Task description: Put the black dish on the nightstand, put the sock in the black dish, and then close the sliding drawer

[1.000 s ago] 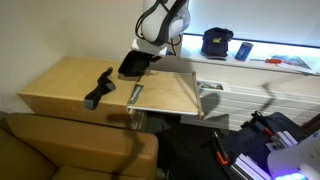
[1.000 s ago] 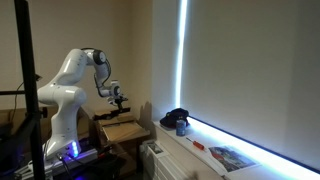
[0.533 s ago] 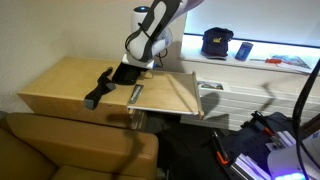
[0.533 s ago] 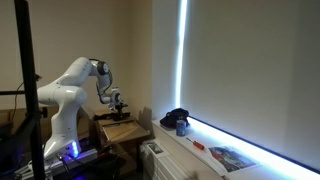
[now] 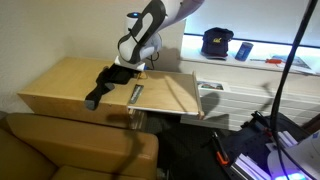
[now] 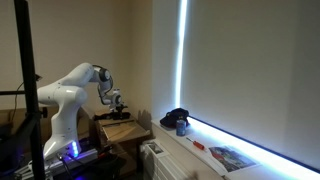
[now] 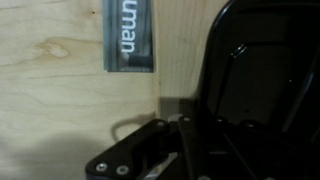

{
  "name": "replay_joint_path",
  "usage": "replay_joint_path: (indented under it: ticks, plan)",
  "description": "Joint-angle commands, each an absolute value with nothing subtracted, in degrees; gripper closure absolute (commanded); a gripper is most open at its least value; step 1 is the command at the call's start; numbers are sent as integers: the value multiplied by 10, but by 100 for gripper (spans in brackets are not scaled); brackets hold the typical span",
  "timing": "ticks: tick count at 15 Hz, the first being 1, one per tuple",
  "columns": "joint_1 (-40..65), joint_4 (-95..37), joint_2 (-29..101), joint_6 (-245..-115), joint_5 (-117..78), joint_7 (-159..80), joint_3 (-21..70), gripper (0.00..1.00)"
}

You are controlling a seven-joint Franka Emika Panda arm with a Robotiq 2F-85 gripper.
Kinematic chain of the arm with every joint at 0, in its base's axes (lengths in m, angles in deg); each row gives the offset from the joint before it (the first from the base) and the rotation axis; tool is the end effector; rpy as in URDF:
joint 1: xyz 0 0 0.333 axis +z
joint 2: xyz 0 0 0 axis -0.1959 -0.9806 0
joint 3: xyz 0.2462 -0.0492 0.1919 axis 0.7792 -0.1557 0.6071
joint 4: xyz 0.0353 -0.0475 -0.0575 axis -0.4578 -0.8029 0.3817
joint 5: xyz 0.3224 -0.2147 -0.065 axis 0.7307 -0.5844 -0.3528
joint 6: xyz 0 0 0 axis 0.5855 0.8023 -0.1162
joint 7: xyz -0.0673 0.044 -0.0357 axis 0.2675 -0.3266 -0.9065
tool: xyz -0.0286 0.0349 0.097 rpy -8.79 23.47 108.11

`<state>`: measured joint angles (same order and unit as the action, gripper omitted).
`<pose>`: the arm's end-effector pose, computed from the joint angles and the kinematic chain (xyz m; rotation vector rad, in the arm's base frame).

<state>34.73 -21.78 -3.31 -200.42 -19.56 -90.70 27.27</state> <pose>0.6696 0.2759 0.1119 -2.8989 0.7853 -0.3316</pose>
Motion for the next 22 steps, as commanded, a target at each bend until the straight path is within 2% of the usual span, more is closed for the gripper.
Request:
replay_joint_path:
  ticks: [1, 7, 9, 13, 16, 17, 22]
  plan:
    - [353, -231, 14, -1877, -197, -859, 272, 59]
    - [362, -298, 154, -1749, -251, -791, 279, 16]
    - [341, -322, 199, -1733, -231, -733, 317, 2]
    - [327, -348, 233, -1741, -137, -654, 387, 0]
    - [333, -345, 212, -1736, -72, -599, 431, 0]
    - [349, -329, 216, -1732, -102, -641, 402, 0]
    - [359, -317, 190, -1746, -93, -648, 403, 0]
